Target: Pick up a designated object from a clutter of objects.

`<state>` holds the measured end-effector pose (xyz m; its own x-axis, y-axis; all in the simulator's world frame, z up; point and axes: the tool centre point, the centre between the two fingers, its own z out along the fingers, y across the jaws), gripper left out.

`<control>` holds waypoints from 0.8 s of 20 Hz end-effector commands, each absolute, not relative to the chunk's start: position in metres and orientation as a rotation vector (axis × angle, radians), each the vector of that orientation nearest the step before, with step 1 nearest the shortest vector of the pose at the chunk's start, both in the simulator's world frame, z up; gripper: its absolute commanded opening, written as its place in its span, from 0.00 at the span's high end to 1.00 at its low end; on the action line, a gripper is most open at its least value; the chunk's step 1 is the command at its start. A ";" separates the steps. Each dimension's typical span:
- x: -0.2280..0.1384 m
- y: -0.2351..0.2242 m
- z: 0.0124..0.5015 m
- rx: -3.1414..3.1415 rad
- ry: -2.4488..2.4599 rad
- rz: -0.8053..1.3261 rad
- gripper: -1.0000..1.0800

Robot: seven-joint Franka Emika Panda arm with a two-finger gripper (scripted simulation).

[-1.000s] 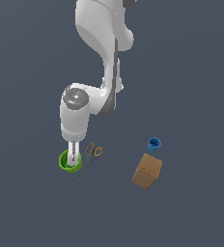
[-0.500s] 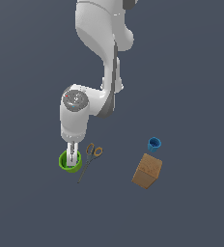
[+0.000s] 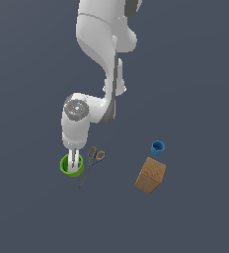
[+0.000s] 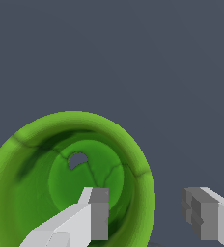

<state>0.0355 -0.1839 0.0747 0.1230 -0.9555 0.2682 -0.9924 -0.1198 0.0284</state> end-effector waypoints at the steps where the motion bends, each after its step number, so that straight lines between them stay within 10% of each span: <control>1: 0.036 -0.184 0.073 2.195 -1.939 0.273 1.00; 16: 0.036 -0.180 0.080 2.195 -1.940 0.274 1.00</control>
<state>0.0351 -0.1823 0.0761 0.1217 -0.9556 0.2683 -0.9926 -0.1183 0.0288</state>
